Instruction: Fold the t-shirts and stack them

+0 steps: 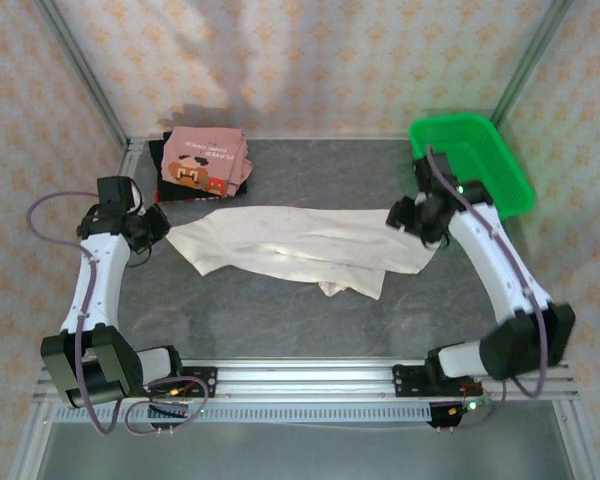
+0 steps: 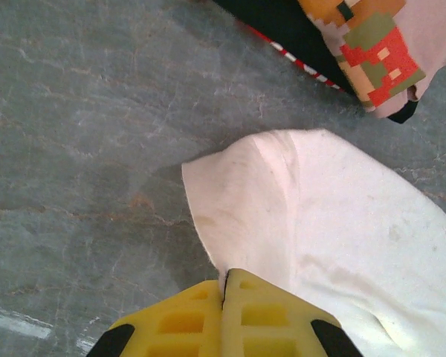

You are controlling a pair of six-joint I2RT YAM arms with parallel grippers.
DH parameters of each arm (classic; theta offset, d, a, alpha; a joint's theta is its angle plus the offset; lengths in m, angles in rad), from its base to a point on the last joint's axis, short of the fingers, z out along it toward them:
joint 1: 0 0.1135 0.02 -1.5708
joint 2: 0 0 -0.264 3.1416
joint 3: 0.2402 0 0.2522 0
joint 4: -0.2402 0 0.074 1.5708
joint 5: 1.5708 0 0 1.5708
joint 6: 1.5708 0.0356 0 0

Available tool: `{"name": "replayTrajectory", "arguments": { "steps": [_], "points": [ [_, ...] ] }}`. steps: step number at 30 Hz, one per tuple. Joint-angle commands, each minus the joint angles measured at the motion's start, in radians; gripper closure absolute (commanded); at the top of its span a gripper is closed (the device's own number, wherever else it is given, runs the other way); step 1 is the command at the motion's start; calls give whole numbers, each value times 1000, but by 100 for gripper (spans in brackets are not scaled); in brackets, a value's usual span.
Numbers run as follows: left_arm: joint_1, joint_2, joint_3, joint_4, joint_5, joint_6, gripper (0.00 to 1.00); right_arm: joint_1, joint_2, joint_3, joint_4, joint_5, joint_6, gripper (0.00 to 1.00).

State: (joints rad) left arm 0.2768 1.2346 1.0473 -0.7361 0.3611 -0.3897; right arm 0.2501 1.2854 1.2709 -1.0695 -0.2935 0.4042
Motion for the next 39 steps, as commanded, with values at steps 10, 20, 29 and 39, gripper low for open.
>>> {"name": "replayTrajectory", "arguments": {
  "steps": [10,20,29,39],
  "points": [
    [0,-23,-34,35,33,0,100,176,36,-493,368,-192,328,50],
    [0,-33,-58,44,40,6,100,186,144,-476,367,-128,275,61],
    [0,-32,-86,63,44,6,100,188,121,-509,386,-105,303,62],
    [1,-30,-78,61,43,17,100,187,219,-448,395,-22,266,63]
  ]
}}
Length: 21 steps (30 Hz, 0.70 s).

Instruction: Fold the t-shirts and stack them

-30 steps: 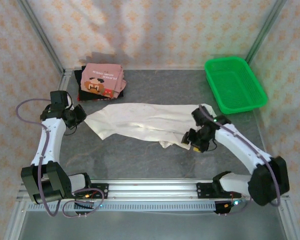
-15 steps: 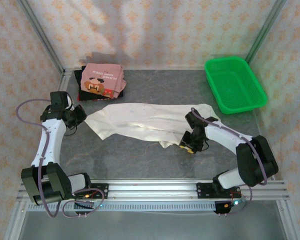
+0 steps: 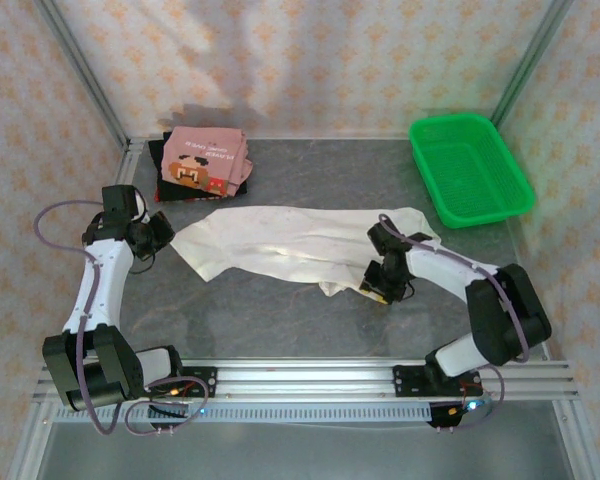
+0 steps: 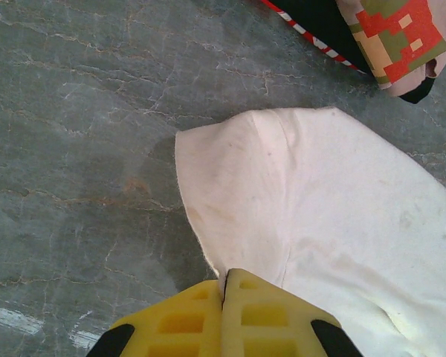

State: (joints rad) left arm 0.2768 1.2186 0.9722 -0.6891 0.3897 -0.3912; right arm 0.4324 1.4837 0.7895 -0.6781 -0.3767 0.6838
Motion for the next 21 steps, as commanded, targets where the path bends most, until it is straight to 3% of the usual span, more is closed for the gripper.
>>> {"name": "replayTrajectory", "arguments": {
  "steps": [1,6,11,15,21],
  "points": [
    [1,-16,-3,13,14,17,100,3,30,40,2,65,-14,63],
    [0,-19,-4,16,9,17,100,-1,69,47,9,123,-10,73],
    [1,-23,11,5,5,19,100,-16,43,75,-28,159,-13,99],
    [3,-28,83,-15,20,-7,100,-32,-124,196,-165,195,-25,100],
    [2,-1,307,-47,65,-90,100,-124,-271,514,-361,171,-99,100]
  ]
}}
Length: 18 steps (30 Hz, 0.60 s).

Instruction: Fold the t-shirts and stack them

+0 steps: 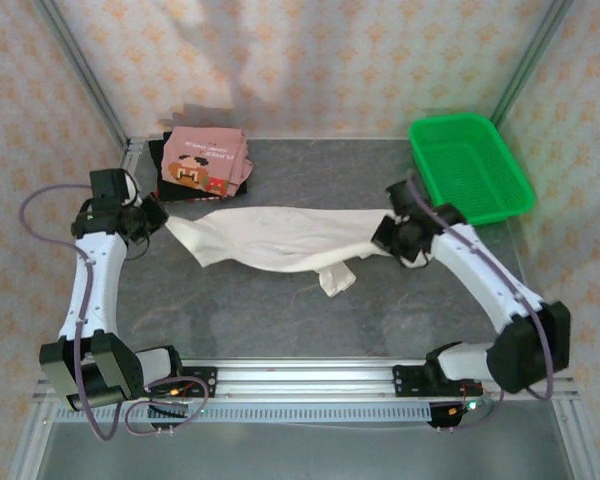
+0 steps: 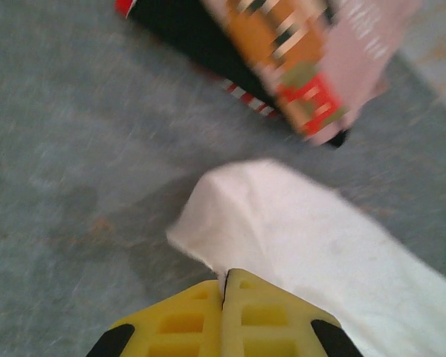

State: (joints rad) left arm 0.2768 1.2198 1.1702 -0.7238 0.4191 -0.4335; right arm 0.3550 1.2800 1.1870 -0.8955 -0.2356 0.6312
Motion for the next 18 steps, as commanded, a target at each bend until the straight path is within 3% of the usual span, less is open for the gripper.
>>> {"name": "replayTrajectory", "arguments": {
  "steps": [1,7,14,18],
  "points": [
    [3,8,173,-24,32,-54,100,-80,-78,177,-163,8,-55,100],
    [4,112,617,-129,23,-48,100,-260,-10,622,-263,-175,-119,100],
    [6,178,911,-87,9,-170,100,-324,170,1192,-436,-238,-135,100],
    [11,205,1084,-116,-2,-186,100,-354,197,1341,-435,-301,-86,100]
  ]
}}
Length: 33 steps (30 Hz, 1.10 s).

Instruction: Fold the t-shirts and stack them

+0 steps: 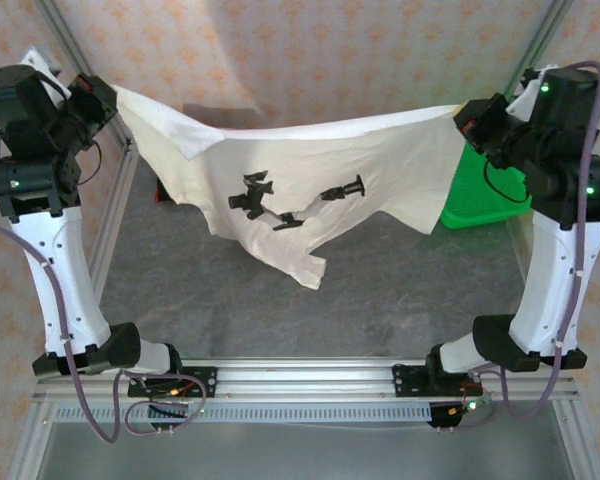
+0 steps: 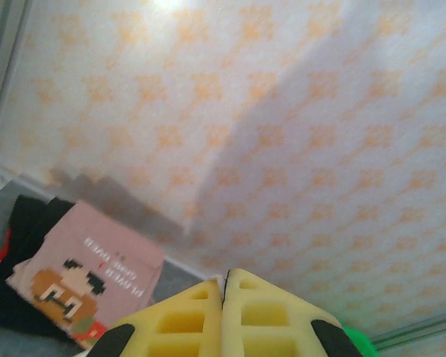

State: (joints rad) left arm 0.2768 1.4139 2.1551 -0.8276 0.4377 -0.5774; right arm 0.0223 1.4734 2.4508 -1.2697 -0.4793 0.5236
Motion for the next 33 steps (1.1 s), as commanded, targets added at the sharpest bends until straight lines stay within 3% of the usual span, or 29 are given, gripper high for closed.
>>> {"name": "replayTrajectory", "arguments": {
  "steps": [1,8,15,19,24,33],
  "points": [
    [11,17,144,-18,-29,-44,100,-31,-2,84,-45,-72,40,100],
    [22,77,375,-19,-30,-94,100,-77,-43,79,27,-102,84,100],
    [22,149,407,47,-14,-137,100,-113,3,78,96,-132,88,100],
    [18,223,409,133,84,-171,100,-140,68,73,150,-167,94,100],
    [-27,342,454,156,111,-189,100,-157,173,67,196,-190,70,100],
    [-38,669,732,318,172,-362,100,-250,385,126,425,-306,155,100]
  ]
}}
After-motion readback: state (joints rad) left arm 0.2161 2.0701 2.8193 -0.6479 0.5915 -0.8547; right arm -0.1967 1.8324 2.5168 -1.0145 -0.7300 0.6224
